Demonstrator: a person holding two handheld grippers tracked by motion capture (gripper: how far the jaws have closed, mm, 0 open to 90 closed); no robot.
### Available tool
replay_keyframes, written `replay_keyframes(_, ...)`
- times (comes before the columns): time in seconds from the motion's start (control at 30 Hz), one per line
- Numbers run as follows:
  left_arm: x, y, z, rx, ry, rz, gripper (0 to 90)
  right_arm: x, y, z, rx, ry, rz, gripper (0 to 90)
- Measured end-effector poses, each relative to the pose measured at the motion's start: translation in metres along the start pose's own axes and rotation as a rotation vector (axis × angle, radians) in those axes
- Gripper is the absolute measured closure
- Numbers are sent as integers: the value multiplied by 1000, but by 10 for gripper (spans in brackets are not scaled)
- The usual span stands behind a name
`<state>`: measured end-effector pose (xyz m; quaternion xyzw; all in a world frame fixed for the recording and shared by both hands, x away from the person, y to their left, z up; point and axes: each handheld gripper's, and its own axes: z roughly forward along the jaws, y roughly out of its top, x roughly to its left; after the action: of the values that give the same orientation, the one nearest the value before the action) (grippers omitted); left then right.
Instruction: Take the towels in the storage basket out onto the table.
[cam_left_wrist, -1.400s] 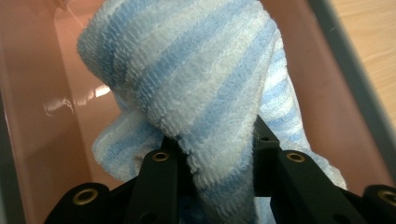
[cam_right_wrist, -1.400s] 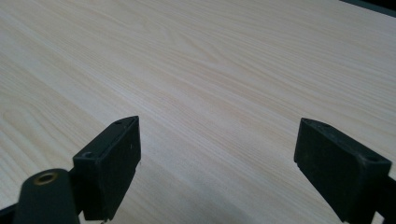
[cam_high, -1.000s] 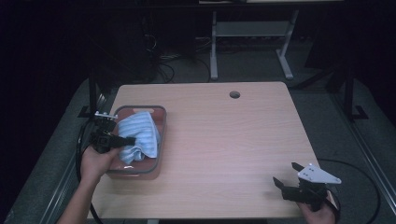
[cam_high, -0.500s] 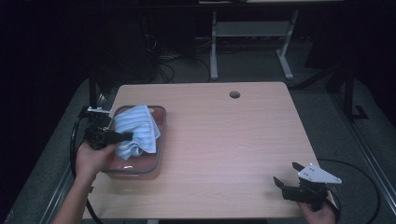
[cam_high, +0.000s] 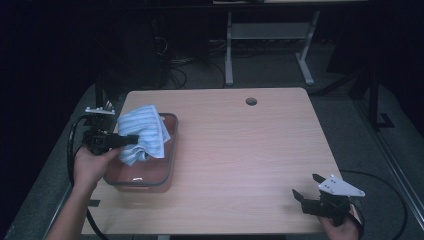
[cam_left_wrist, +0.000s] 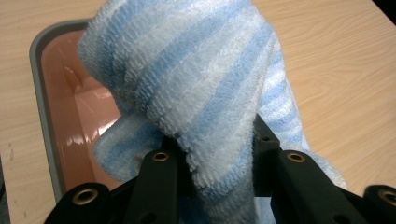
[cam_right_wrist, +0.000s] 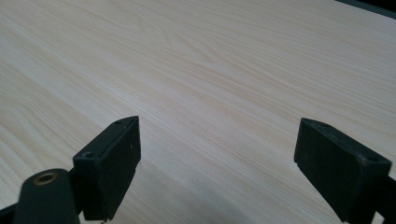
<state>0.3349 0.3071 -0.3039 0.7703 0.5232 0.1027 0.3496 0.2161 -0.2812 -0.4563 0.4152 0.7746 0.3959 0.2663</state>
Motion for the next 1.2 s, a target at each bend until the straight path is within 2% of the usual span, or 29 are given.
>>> replay_keyframes(0.2,-6,6,-3,-10,-15,13,693,0,0,0,-1,-1,-2,142)
replay_keyframes(0.8,-28,22,4,-12,-36,51,693,-1,0,0,0,2,0,142)
replay_keyframes(1.2,-40,28,16,1,-60,69,693,-3,-1,0,-2,0,7,142)
